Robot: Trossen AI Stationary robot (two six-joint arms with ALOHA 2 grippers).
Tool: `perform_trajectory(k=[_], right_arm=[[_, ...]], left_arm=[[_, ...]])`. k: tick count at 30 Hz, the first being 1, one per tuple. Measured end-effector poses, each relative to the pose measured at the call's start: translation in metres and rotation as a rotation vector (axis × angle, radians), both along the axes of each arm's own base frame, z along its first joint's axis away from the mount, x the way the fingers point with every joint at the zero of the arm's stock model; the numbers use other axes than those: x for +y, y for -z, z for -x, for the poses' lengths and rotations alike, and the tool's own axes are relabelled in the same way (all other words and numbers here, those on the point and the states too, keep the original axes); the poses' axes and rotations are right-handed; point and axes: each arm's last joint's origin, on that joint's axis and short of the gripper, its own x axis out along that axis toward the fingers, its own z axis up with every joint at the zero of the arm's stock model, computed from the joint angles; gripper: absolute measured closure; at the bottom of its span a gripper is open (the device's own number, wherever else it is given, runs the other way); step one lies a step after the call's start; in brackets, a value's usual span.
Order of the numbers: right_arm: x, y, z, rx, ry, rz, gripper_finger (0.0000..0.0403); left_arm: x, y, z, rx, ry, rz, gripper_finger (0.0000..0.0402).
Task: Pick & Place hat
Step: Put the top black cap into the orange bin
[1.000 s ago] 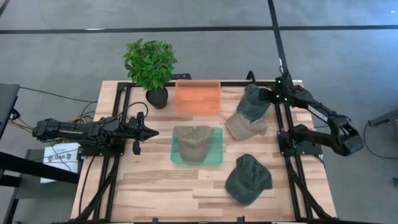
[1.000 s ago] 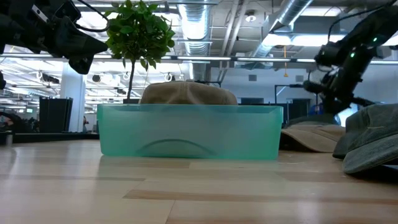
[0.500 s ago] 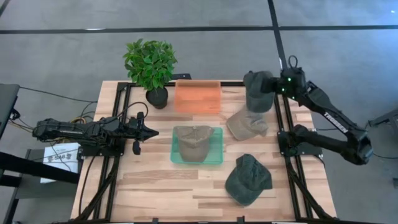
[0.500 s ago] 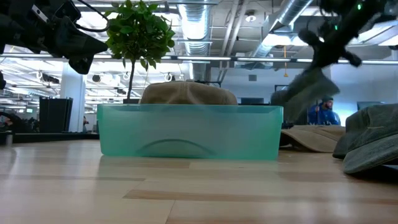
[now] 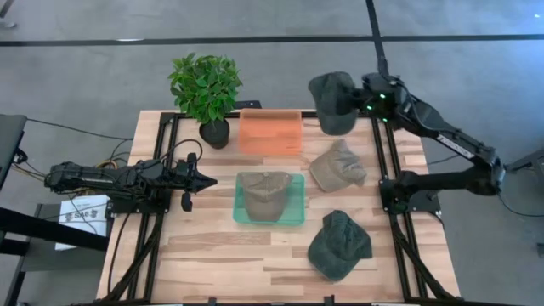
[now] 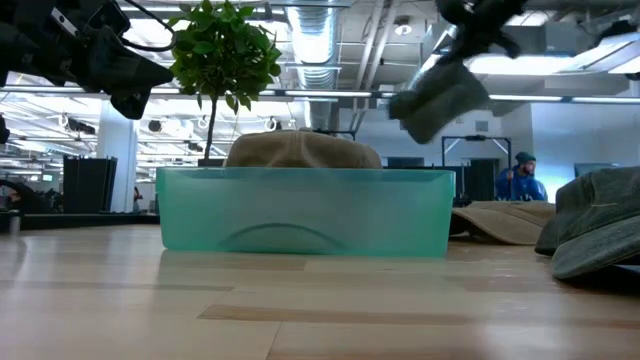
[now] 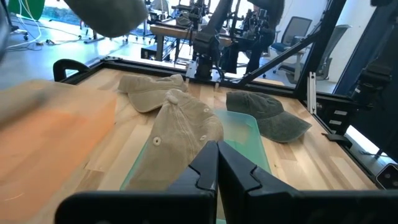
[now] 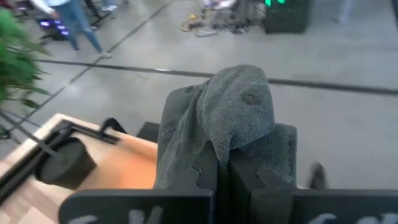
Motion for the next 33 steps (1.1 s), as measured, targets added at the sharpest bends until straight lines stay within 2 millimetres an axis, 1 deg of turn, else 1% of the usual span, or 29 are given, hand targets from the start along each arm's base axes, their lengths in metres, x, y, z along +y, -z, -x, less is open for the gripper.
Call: perform_trajectory(k=[4,8,14,18,24,28,33], right_arm=[[-0.01,-0.005,-0.035,-0.023,-0.057,0.044,0.0403],[-0.02,-0.001,-0.074,-0.055,-0.114,0.105,0.0403],[-0.029,0.019,-0.131,-0.05,-0.241,0.129,0.0403],[-0.037,0.039,-0.161,-0.048,-0.279,0.118,0.0403],[-0.046,0.073,-0.191,-0.026,-0.289,0.104,0.0403],[-0.053,0.099,-0.205,-0.004,-0.288,0.075,0.0403],[-0.058,0.126,-0.218,-0.01,-0.288,0.018,0.0403]], left_arm=[[0.0,0.0,0.0,0.0,0.0,0.0,0.0402],[0.0,0.0,0.0,0.0,0.0,0.0,0.0401],[0.0,0.0,0.0,0.0,0.0,0.0,0.0401],[0.0,0.0,0.0,0.0,0.0,0.0,0.0402],[0.0,0.0,0.0,0.0,0.001,0.0,0.0402],[0.0,0.0,0.0,0.0,0.007,0.001,0.0401],[0.0,0.0,0.0,0.0,0.007,0.001,0.0402]])
